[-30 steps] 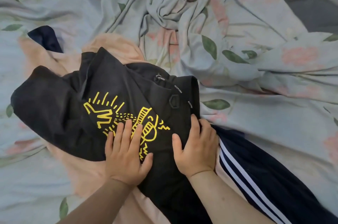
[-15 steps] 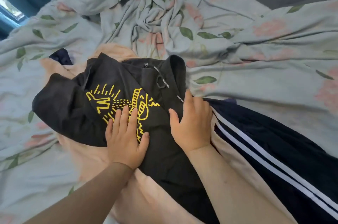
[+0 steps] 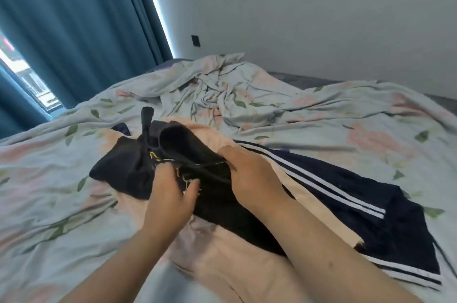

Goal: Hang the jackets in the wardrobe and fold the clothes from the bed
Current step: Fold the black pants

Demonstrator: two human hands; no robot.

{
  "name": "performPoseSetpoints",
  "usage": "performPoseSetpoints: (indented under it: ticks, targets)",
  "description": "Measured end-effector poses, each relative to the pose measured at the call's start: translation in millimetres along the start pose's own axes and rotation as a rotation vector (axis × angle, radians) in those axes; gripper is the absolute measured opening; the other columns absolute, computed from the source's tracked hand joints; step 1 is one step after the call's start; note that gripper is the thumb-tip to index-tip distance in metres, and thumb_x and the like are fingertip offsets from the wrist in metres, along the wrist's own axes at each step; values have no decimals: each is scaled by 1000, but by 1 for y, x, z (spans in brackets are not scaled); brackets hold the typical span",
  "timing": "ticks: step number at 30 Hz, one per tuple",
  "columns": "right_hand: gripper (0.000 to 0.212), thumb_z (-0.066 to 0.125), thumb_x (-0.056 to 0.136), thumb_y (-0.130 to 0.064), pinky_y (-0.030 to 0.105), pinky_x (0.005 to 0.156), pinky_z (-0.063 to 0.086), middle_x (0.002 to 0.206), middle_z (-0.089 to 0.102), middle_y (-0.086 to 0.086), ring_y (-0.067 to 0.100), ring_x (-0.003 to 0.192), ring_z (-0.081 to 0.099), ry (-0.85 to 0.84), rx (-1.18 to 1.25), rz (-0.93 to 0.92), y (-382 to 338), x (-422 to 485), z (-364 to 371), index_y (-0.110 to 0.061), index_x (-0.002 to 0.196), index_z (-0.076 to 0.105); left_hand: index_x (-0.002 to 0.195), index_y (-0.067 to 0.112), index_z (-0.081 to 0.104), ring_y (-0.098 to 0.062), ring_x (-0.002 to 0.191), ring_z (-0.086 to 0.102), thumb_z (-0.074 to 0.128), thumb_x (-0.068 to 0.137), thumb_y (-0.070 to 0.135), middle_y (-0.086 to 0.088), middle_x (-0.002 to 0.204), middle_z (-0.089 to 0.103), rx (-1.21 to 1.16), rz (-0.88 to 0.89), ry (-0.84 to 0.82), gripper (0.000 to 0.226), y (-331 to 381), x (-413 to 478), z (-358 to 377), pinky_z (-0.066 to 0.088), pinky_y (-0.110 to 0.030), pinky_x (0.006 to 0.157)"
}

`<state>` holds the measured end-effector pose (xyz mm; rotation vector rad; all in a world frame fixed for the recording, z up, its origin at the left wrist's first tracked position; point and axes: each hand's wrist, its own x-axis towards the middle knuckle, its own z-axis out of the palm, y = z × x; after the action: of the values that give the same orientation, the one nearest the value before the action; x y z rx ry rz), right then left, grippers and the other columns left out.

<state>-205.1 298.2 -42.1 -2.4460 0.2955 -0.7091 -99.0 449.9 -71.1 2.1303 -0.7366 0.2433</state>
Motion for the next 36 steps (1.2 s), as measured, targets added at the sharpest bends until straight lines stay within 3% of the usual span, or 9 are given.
performPoseSetpoints:
  ticks: [3,5,10,13,16,23,29,33,36]
  targets:
    - [26,38,94,-18,39,76,47,98,63,-2,21,89,55,51,25,-19,-55,-13,-49,-37,111,45,93,38,45,-8,87,51,82,67,31,11,98,43,-105,-78,269,46,37,6,-67,50,-25,74]
    - [25,39,96,-18,40,80,48,99,64,-3,18,91,55,82,42,-28,-94,-24,-80,-37,109,48,115,31,48,-12,104,47,89,60,32,6,113,45,-88,49,268,69,53,2,-111,48,-32,89]
    - [26,40,93,-16,27,80,50,87,63,-12,6,84,58,163,53,27,-183,-47,-135,-36,98,56,136,68,23,25,118,36,74,57,59,51,128,38,-178,327,-285,94,94,-6,-200,35,-20,97]
    - [35,40,89,-7,16,73,44,82,63,-12,3,80,58,166,59,57,-231,-61,-154,-36,91,60,133,56,42,10,124,46,81,60,41,33,131,53,-368,253,-591,84,115,-15,-224,40,-32,108]
    - [38,46,96,-5,10,70,42,77,65,-11,-1,75,59,165,69,87,-265,-70,-168,-35,80,60,115,33,63,-12,104,68,84,63,25,7,111,71,-608,133,-746,56,129,-37,-232,56,-42,90]
    - [26,44,102,-9,22,66,41,76,61,-8,6,68,53,50,-9,222,-304,-88,-211,-14,89,67,93,19,72,-25,89,73,68,90,14,-5,90,76,-841,-19,-443,7,152,-35,-255,57,-40,79]
    - [22,41,103,-19,35,68,53,93,67,7,19,71,59,-50,65,334,-321,-108,-228,-20,87,56,98,18,68,-27,88,73,69,90,18,-5,89,76,-931,-76,-309,9,167,-19,-280,58,-39,70]
    - [19,50,97,-14,28,83,52,108,68,-1,12,88,62,-284,-124,210,-342,-128,-219,-22,107,64,108,16,66,-27,91,73,68,91,20,-6,97,75,-982,-46,-355,18,180,-19,-294,59,-38,69]
    - [55,58,86,-11,23,84,52,128,60,-5,7,110,61,-524,-257,159,-346,-147,-215,-43,129,53,118,13,61,-30,98,71,65,92,20,-11,107,73,-1052,-34,-435,27,188,-22,-307,58,-43,76]
